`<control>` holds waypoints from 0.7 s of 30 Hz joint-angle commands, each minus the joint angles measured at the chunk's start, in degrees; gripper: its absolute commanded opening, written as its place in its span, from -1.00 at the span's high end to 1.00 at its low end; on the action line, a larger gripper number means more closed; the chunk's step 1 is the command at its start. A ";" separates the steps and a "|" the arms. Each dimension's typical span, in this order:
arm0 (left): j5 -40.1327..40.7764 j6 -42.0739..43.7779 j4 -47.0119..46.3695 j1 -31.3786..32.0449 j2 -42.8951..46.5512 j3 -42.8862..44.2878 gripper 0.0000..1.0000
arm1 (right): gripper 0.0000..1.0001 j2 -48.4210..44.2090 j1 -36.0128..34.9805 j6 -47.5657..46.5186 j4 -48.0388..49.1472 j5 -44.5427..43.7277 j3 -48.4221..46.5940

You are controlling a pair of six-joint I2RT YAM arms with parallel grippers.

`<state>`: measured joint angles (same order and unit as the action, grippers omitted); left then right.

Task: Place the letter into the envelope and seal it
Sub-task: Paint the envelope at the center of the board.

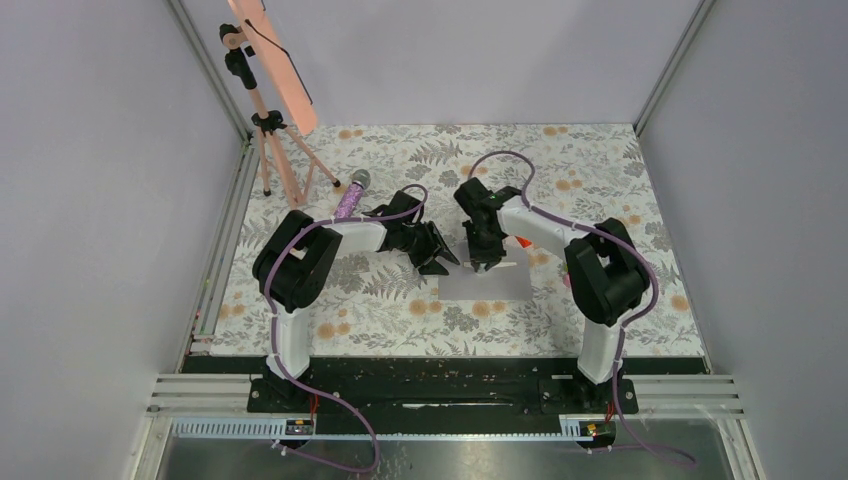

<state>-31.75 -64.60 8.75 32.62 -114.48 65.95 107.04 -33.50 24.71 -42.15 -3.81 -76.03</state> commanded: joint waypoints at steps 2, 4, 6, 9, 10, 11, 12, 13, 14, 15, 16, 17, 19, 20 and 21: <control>3.27 1.30 3.99 0.16 -1.88 -1.67 0.12 | 1.00 2.96 -3.20 0.83 -1.11 1.17 -4.25; 3.14 1.40 4.20 0.09 -2.11 -1.41 0.12 | 1.00 2.63 -3.11 0.19 -1.25 -0.90 -3.45; 3.08 1.48 4.34 0.16 -2.23 -1.21 0.12 | 1.00 2.15 -2.30 -0.53 -1.39 -2.31 -1.74; 3.02 1.62 4.45 0.14 -2.34 -1.04 0.12 | 1.00 0.10 0.80 -0.63 -0.14 -2.23 3.35; 3.02 1.66 4.37 0.14 -2.39 -1.08 0.12 | 1.00 -0.74 1.98 -0.63 0.24 -2.03 4.36; 2.95 1.71 4.37 0.14 -2.39 -1.06 0.12 | 1.00 -1.54 2.97 -0.81 0.68 -2.06 6.21; 2.96 1.74 4.38 0.08 -2.47 -1.00 0.12 | 1.00 -2.24 3.88 -1.07 0.84 -2.26 7.21; 2.85 1.75 4.38 0.07 -2.56 -0.97 0.12 | 1.00 -2.80 4.44 -1.41 0.84 -2.54 7.77; 2.71 1.76 4.39 0.13 -2.73 -0.90 0.12 | 1.00 -3.24 4.94 -1.68 0.83 -2.65 8.17; 2.66 1.76 4.40 0.11 -2.83 -0.85 0.12 | 1.00 -3.71 5.15 -1.93 0.84 -2.57 8.31; 2.67 1.76 4.33 0.16 -2.92 -0.87 0.12 | 1.00 -4.03 5.21 -2.05 0.73 -2.46 8.11; 2.70 1.71 4.34 0.15 -2.95 -0.85 0.12 | 1.00 -4.37 5.20 -2.10 0.41 -2.24 7.53; 2.74 1.67 4.32 0.10 -2.90 -0.93 0.12 | 1.00 -5.48 5.20 -2.02 -0.06 -1.66 6.27; 2.84 1.67 4.34 0.09 -2.79 -1.02 0.12 | 1.00 -6.39 5.25 -1.89 -0.20 -1.69 5.62; 2.96 1.67 4.34 0.14 -2.68 -1.11 0.12 | 1.00 -7.23 5.37 -1.75 -0.42 -1.82 4.91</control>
<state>-31.77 -64.58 8.80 32.62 -114.50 65.98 102.48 -28.16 23.97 -39.24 -3.62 -69.97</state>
